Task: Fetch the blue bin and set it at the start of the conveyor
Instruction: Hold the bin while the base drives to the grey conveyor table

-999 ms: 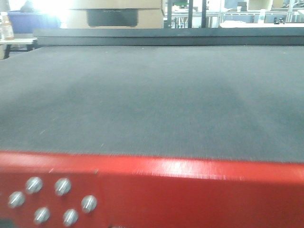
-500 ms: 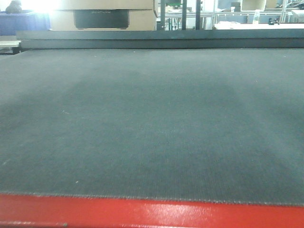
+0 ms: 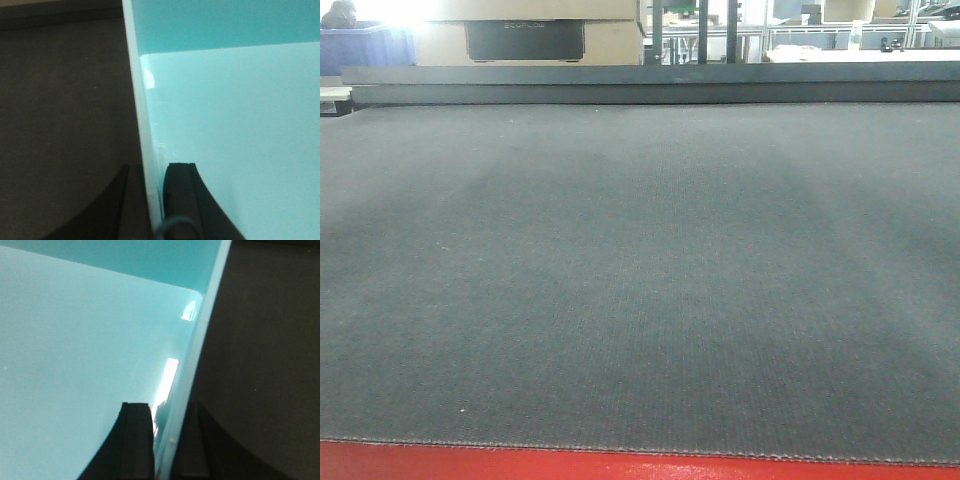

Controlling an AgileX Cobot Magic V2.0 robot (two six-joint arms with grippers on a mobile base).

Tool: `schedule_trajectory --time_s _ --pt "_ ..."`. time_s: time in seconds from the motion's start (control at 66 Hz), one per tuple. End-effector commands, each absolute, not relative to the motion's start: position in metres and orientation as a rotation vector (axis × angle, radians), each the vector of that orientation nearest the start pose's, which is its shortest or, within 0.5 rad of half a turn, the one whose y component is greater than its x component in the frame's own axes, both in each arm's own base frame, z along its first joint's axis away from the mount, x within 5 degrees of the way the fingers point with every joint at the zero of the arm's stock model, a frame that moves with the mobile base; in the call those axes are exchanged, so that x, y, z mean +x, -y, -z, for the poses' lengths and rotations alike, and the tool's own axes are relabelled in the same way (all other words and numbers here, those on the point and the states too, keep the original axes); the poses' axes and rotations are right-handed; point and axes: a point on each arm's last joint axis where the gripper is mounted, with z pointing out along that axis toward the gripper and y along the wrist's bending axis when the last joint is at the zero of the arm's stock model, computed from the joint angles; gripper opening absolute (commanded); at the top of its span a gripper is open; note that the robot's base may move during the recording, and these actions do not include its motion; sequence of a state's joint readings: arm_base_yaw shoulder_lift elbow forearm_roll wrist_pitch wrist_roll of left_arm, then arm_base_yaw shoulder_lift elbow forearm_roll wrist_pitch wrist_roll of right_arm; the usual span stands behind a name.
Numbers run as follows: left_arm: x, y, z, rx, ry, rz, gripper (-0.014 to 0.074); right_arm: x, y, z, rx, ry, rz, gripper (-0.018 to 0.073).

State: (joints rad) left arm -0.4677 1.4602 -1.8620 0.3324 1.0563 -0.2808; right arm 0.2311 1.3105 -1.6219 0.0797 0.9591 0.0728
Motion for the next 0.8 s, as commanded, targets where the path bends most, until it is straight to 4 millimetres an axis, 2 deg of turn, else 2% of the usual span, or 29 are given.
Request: schedule_trajectory --time_s 0.0,0.348,0.787 --pt "0.2718 0.1030 -0.5083 0.210 -2.015 -0.011 -0.0111 0.2521 -0.0657 -0.4816 -0.188 -2.088 -0.262 -0.0153" --pt "0.2718 0.1030 -0.5083 0.210 -2.015 -0.011 -0.0111 0.2521 -0.0657 -0.4816 -0.188 -2.088 -0.262 -0.0153" --pt "0.2725 0.1037 -0.5098 0.212 -1.996 -0.003 -0.0111 0.2565 -0.0666 -0.4906 -0.171 -1.979 -0.278 -0.0153"
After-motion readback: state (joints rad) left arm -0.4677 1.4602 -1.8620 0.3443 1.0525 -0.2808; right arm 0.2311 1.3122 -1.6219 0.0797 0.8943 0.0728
